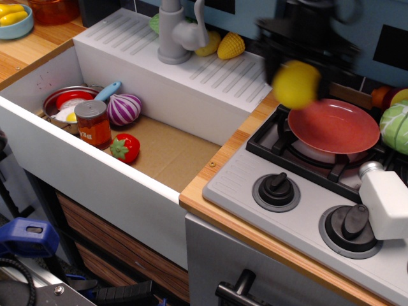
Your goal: Put lemon on plate
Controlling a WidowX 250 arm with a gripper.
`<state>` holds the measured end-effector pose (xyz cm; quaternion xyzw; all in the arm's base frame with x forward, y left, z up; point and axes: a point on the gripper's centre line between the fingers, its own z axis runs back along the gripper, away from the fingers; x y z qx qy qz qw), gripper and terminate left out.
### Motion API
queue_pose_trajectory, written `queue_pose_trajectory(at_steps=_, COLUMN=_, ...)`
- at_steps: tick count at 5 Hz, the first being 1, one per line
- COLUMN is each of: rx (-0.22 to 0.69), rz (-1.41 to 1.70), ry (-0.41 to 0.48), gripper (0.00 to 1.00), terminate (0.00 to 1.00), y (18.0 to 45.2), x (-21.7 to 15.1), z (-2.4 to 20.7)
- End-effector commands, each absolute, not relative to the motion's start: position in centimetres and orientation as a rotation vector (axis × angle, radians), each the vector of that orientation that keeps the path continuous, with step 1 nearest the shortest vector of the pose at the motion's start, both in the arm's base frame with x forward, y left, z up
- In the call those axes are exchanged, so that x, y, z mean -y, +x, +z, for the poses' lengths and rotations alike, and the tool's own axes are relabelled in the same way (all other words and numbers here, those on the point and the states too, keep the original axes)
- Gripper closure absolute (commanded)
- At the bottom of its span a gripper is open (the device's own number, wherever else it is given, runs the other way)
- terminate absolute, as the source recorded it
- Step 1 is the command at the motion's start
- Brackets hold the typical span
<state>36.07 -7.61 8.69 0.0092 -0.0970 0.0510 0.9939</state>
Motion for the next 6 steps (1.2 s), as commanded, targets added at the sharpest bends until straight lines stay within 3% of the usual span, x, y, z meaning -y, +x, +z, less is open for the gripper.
queue_pose_trajectory(at_steps=1, rx=0.3, rz=0.116, ry=-0.052, gripper=1.0, terminate=0.0, y=36.1, x=10.74, z=8.96)
queue_pose_trajectory(at_steps=2, rx=0.315, rz=0.099, ry=-0.059, gripper=0.0, terminate=0.0, y=36.44, x=10.89, z=8.51)
queue_pose_trajectory(at_steps=6, rx=0.313, rz=0.078, ry=-0.041, gripper=0.0, terminate=0.0, y=36.64, x=9.99, z=8.69)
